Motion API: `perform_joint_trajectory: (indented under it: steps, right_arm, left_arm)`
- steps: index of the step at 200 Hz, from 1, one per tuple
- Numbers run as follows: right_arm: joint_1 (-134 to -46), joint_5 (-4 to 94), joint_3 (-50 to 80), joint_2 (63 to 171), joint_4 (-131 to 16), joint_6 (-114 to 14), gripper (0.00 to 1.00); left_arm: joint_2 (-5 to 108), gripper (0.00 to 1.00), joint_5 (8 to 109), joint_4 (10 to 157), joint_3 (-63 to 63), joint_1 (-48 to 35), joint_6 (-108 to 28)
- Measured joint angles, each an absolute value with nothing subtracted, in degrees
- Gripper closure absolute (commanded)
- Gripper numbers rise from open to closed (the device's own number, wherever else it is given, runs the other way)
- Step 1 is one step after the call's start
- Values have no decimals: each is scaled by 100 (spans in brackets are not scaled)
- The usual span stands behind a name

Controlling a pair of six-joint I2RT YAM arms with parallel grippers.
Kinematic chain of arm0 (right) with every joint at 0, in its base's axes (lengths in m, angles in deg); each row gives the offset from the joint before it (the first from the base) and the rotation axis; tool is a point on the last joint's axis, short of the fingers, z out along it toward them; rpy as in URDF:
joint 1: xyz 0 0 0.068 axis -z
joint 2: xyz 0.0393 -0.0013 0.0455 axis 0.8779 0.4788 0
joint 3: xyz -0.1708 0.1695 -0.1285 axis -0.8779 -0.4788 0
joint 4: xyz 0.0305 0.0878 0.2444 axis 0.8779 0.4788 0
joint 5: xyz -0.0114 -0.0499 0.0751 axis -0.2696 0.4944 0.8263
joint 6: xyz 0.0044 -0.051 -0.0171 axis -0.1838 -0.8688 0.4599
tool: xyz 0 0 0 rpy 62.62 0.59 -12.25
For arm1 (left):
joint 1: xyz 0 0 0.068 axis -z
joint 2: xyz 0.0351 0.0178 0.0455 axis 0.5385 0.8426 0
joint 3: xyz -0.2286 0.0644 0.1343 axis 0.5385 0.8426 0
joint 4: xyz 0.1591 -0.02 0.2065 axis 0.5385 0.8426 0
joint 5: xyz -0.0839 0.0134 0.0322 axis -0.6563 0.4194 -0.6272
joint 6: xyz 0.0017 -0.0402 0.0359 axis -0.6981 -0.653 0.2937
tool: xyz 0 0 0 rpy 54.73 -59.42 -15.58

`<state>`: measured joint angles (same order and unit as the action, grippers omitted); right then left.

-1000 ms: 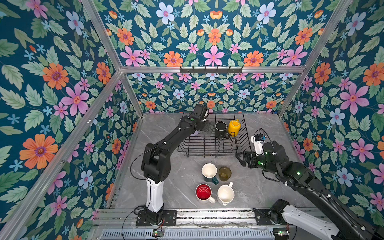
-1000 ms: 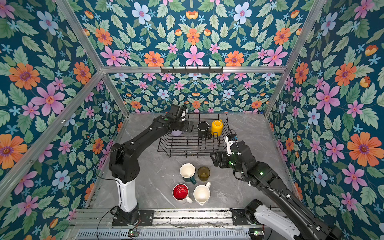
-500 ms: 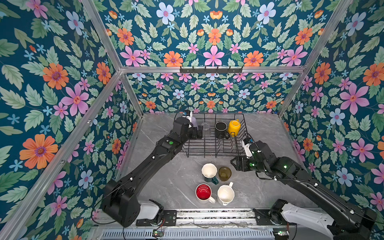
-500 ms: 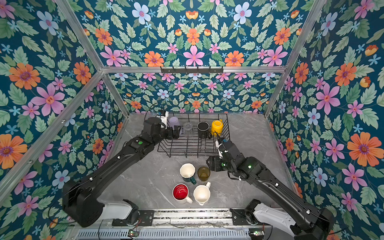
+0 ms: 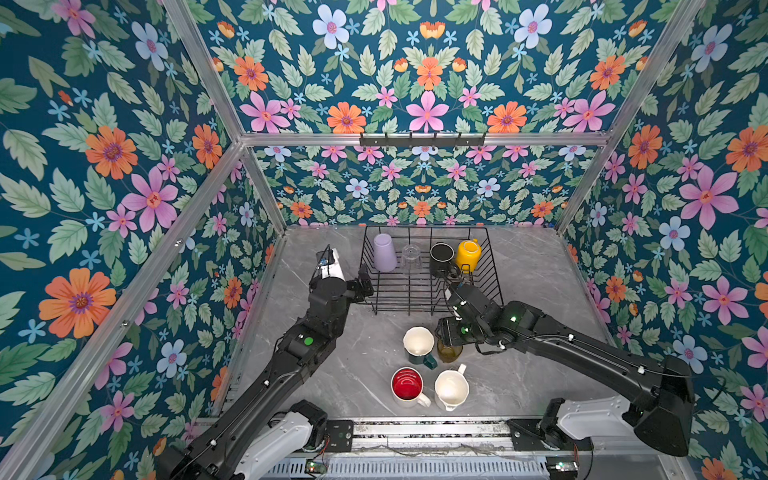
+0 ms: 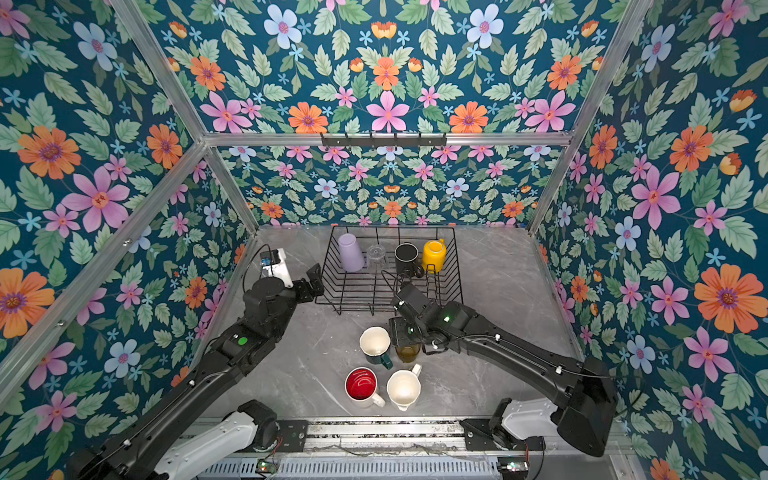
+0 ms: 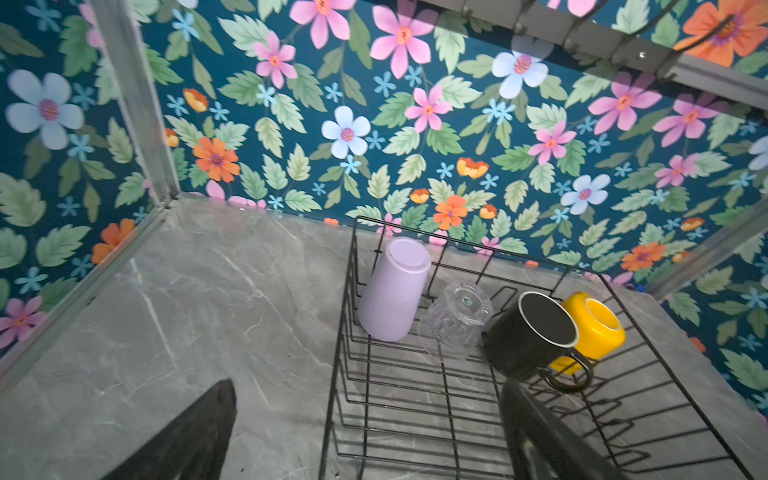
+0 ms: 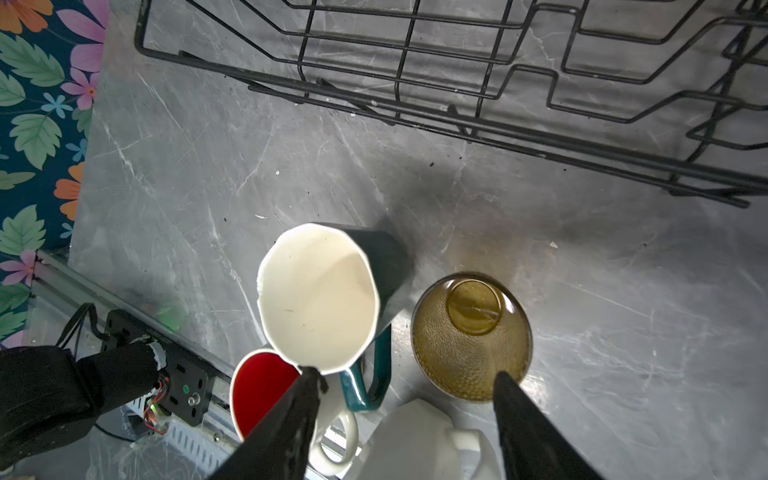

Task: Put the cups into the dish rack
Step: 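Raise the left gripper away while the right gripper moves over the green mug, then grip the dark green mug's rim with the right gripper and lift it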

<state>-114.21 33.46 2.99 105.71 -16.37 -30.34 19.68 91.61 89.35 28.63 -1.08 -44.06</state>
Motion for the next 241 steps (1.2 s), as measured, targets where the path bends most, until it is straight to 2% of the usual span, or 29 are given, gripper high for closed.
perform_joint_trajectory:
  steps: [23, 44, 241]
  right_arm:
    - [-11515, 3344, 378, 10853, -1666, -2898, 48]
    - [-11528, 3341, 439, 11050, -1692, -2769, 53]
    - [-11788, 3254, 651, 12199, -2052, -2467, 65]
  left_arm:
    - [1669, 0, 9378, 8890, 3038, -112, -4425]
    - [1526, 0, 9476, 8865, 3114, -121, -4428]
    - [812, 0, 9511, 9163, 3278, -136, -4532]
